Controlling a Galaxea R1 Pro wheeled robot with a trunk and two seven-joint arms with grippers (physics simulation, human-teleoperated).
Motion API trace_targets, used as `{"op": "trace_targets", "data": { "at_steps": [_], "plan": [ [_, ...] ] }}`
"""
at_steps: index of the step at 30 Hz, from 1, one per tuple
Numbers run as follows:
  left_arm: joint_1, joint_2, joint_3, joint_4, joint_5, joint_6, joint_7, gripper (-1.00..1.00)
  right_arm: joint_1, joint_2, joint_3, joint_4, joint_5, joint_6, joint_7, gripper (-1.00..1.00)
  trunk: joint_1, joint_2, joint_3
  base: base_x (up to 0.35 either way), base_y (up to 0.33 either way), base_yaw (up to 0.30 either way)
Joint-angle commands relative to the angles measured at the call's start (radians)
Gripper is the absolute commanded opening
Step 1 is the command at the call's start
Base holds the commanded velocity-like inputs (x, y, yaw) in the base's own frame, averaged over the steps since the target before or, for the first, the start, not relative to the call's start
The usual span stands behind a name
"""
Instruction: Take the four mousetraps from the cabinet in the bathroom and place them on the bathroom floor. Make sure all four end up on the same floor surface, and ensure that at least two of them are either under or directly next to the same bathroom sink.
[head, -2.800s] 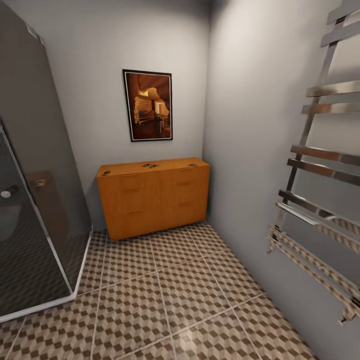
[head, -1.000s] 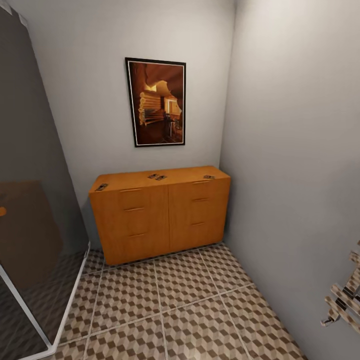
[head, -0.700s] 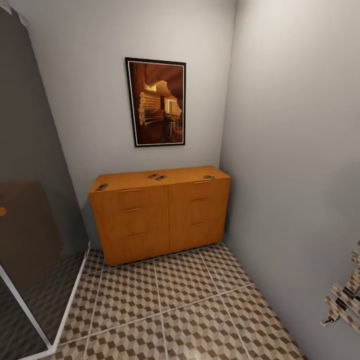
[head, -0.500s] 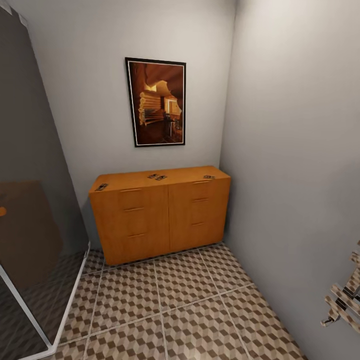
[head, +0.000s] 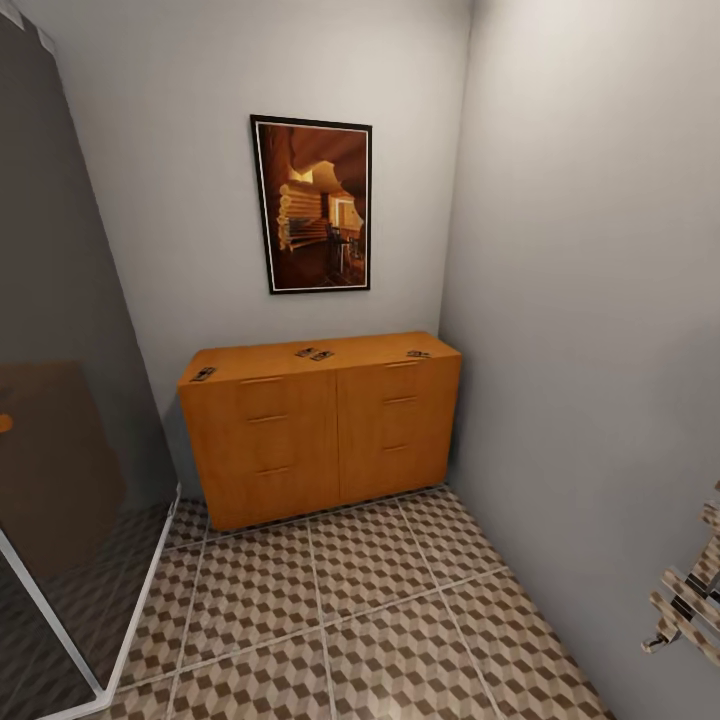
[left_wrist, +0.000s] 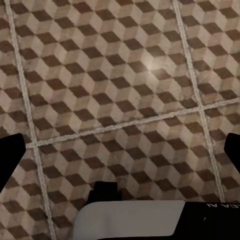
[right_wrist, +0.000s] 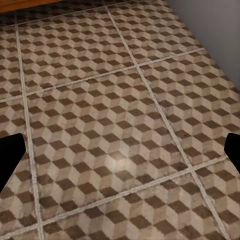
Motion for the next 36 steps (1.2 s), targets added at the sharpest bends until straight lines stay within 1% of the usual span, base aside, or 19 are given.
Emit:
{"op": "trace_targets", "data": {
  "at_steps": [1,6,13,23,36],
  "plan": [
    [0.000,0.000,0.000,0.000,0.005,-0.002,0.000,1.00,0.000,0.000,0.000,0.000,0.000,-0.002,-0.003,1.00,0.000,0.000,-0.001,0.000,0.000,0.000],
    [0.000,-0.001,0.000,0.000,0.005,-0.002,0.000,1.00,0.000,0.000,0.000,0.001,0.000,-0.002,-0.003,1.00,0.000,0.000,-0.001,0.000,-0.031,0.000],
    [0.000,-0.001,0.000,0.000,0.005,-0.002,0.000,1.00,0.000,0.002,0.000,0.029,0.000,-0.004,-0.002,1.00,0.000,0.000,-0.001,0.000,-0.097,0.000],
    [0.000,-0.001,0.000,0.000,0.005,-0.002,0.000,1.00,0.000,0.002,0.000,0.033,0.000,-0.004,-0.002,1.00,0.000,0.000,-0.001,0.002,-0.015,0.000],
    [0.000,-0.001,0.001,0.000,0.005,-0.002,0.000,1.00,0.000,0.002,0.000,0.034,0.000,-0.004,-0.002,1.00,0.000,0.000,-0.001,0.076,0.000,0.000]
  ]
}}
